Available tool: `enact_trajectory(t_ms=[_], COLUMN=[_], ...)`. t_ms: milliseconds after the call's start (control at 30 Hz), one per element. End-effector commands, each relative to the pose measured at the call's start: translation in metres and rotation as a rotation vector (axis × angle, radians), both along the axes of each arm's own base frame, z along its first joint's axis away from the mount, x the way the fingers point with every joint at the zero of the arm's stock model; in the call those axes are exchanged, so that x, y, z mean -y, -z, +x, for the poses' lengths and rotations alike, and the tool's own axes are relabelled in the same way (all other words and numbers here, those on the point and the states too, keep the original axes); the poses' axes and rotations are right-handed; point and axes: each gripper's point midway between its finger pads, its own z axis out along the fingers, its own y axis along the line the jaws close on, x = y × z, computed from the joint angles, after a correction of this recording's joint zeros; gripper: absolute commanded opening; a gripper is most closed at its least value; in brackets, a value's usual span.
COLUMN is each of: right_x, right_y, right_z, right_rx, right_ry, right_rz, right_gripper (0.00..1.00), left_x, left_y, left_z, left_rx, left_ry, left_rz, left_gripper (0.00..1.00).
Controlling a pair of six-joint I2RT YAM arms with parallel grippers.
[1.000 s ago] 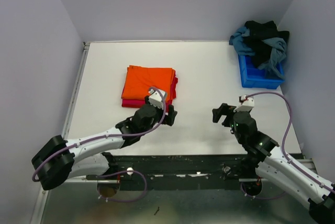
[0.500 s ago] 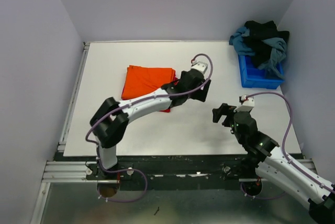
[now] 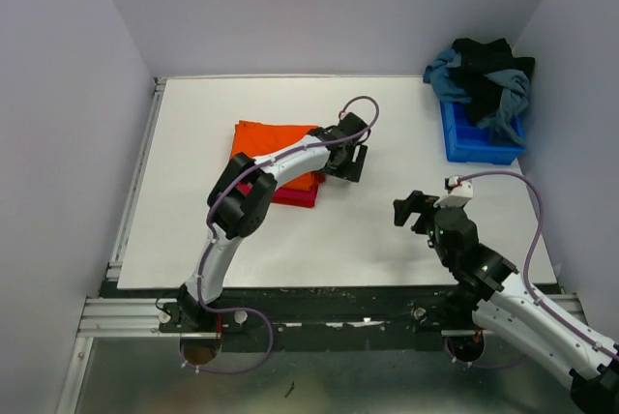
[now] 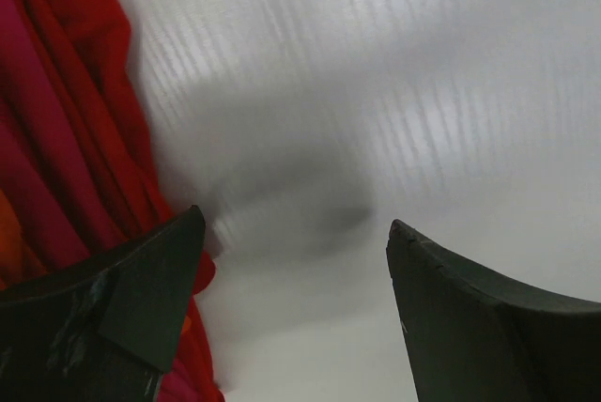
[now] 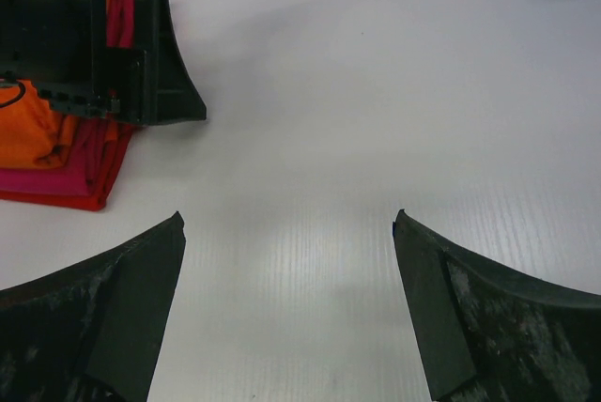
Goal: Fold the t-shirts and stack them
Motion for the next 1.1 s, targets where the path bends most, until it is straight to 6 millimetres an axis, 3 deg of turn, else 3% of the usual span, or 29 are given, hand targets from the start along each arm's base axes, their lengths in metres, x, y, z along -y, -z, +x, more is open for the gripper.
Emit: enact_trajectory(t_ms=[0, 267, 533, 800, 1067], right_x=[0.002, 0.002, 0.003, 0.003, 0.003], right_y=[-0.004, -0.004, -0.003, -0.004, -0.003], right_z=[0.001, 0.001, 0.001, 0.001, 0.001], right_rx=[0.013, 0.011, 0.011, 0.01, 0.01], right_ry=[0.018, 0.019, 0.022, 0.021, 0.02], right_rz=[0.008, 0.01, 0.008, 0.012, 0.012], right_gripper=[1.0, 1.0, 1.0, 1.0, 1.0], left_x=[-0.012, -0.036, -0.102, -0.181, -0.241], left_y=[0.015, 0.032, 0.027, 0.027, 0.024], left_z=[-0.003, 0.003, 0.014, 0.024, 0.048], left_rx=[-0.078, -0.106, -0.072, -0.054, -0.057], left_ry=[-0.014, -0.058, -0.178, -0.323, -0.469], left_rz=[0.025, 0.059, 0.134, 0.185, 0.156], left_gripper=[0.92, 0.92, 0.93, 0.93, 0.94])
